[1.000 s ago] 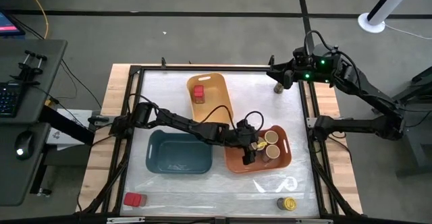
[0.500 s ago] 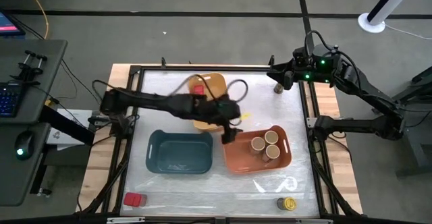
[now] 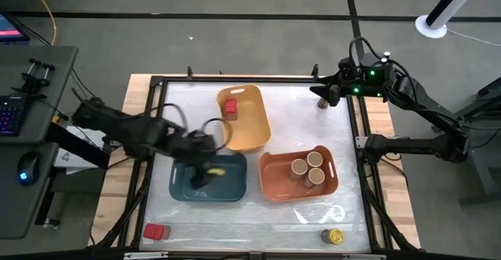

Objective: Sort spices by type
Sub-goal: Put the red seasoning can into the yellow bin

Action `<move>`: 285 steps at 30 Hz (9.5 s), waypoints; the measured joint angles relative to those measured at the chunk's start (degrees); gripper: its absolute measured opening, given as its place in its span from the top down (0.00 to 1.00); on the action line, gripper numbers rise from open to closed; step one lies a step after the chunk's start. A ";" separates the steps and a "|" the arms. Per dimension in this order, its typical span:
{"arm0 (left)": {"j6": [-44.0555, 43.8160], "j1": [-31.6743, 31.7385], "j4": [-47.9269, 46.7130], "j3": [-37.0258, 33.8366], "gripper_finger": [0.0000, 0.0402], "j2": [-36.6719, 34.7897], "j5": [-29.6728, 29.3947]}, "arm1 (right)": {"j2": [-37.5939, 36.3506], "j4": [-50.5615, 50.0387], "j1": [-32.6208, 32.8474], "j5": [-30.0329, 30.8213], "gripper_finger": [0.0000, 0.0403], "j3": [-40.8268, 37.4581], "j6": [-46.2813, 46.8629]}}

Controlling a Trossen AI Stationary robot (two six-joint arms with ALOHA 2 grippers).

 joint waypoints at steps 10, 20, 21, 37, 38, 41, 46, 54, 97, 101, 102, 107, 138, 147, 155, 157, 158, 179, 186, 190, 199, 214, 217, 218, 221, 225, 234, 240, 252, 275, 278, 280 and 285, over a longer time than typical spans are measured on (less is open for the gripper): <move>-19.41 -8.95 -9.28 -1.26 0.17 -4.97 2.74 | 0.00 0.02 0.00 0.00 0.21 0.00 -0.42; -18.49 -30.17 -9.76 -1.25 0.17 6.50 7.90 | 0.00 -0.16 0.00 0.00 0.21 0.00 -0.39; -18.50 -32.15 -9.70 -1.25 0.17 7.83 7.90 | 0.00 -0.18 0.00 0.00 0.21 0.00 -0.39; -25.01 -45.16 -5.31 -1.25 0.17 18.97 8.56 | 0.00 -1.87 0.00 0.02 0.21 0.00 -2.37; -25.12 -45.52 -4.88 -1.25 0.17 18.97 7.62 | 0.00 -2.07 0.00 0.02 0.21 0.00 -2.46; -26.10 -46.32 -4.89 -1.25 0.17 18.97 5.82 | 0.00 -2.36 0.00 0.02 0.21 0.00 -2.79; -29.27 -46.78 -4.86 -1.25 0.17 18.97 6.87 | 0.00 -3.24 0.00 0.02 0.21 0.00 -2.78; -30.32 -46.71 -4.80 -1.25 0.17 18.97 7.22 | 0.00 -4.49 0.00 0.04 0.21 0.00 -2.80; -25.87 -45.92 12.28 -16.49 0.32 19.03 12.51 | 0.00 -4.70 -0.02 0.48 0.21 0.00 -1.91; -26.80 -45.02 11.49 -16.51 0.51 18.36 16.20 | 0.00 -5.23 0.00 0.52 0.21 0.00 -2.32; -27.37 -44.50 11.37 -16.51 0.55 17.59 17.35 | 0.00 -5.27 0.00 0.52 0.21 0.00 -2.32; -29.09 -40.45 11.18 -14.71 0.55 8.62 19.79 | 0.00 -5.36 -0.02 0.52 0.21 0.00 -2.58; -16.55 34.89 39.44 -6.96 0.55 15.02 -6.18 | 1.51 -5.34 0.00 5.77 0.21 0.00 8.38; -20.02 35.38 30.55 -6.96 0.53 17.02 -11.60 | 1.65 -5.33 0.00 5.79 0.21 0.00 8.90; -20.34 38.47 29.27 -6.96 0.49 20.40 -8.21 | 3.24 -5.19 0.36 5.99 0.21 0.00 9.31; -21.11 39.03 29.38 -6.96 0.48 21.18 -7.05 | 3.82 -5.17 0.89 5.99 0.21 0.00 9.27; -21.42 39.28 29.42 -6.96 0.48 21.46 -6.55 | 4.09 -5.18 1.28 5.97 0.21 0.00 9.25; -21.06 41.62 29.11 -6.94 0.46 21.46 -8.63 | 6.32 -5.32 5.27 8.00 0.21 0.00 7.78; -21.02 41.85 28.95 -6.90 0.35 21.48 -8.41 | 6.32 -5.32 5.27 8.00 0.21 0.00 7.78; -21.02 41.83 29.26 -6.87 0.30 21.48 -8.27 | 6.32 -5.32 5.27 7.98 0.21 0.00 7.78; -14.49 42.85 31.07 -4.29 0.29 19.12 -0.49 | 6.32 -5.32 5.27 9.26 0.21 0.00 6.69; -3.54 22.42 11.23 -4.18 0.29 6.07 -26.80 | 11.82 2.41 7.80 9.89 0.21 0.00 3.85; -12.56 19.81 4.41 -4.20 0.29 5.38 -30.03 | 16.18 9.29 9.59 8.08 0.23 0.00 2.00; -15.37 19.33 2.21 -4.20 0.29 5.34 -30.28 | 17.84 11.84 10.31 7.10 0.24 0.00 1.45; -20.23 18.79 -2.87 -4.23 0.29 5.43 -28.17 | 23.02 19.13 12.77 4.93 0.36 0.00 1.29; -22.88 18.79 -6.75 -4.27 0.29 5.68 -26.83 | 30.21 24.36 15.80 3.63 0.69 0.26 1.10; -25.20 19.10 -13.27 -4.27 0.29 5.68 -31.81 | 44.05 11.59 17.64 9.66 0.98 15.17 -7.97; -36.13 18.54 -20.55 -4.27 0.30 5.68 -37.65 | 54.68 -4.43 17.96 12.89 1.00 29.36 -15.39; -37.11 12.94 -26.12 -4.27 0.30 5.06 -33.63 | 69.31 -21.10 18.27 16.30 1.00 44.24 -20.31; -35.95 8.72 -25.89 -4.27 0.30 4.80 -33.98 | 75.34 -22.74 18.05 21.54 1.00 44.44 -17.31; -35.97 8.66 -25.84 -4.27 0.30 4.79 -33.31 | 75.56 -22.37 18.05 24.25 1.00 44.44 -17.25; -35.97 8.52 -25.82 -4.27 0.30 4.79 -33.21 | 75.60 -21.50 18.05 26.13 1.00 44.44 -17.29; -36.05 8.11 -25.62 -4.27 0.30 4.78 -33.11 | 75.73 -20.41 17.89 30.26 1.00 44.44 -17.33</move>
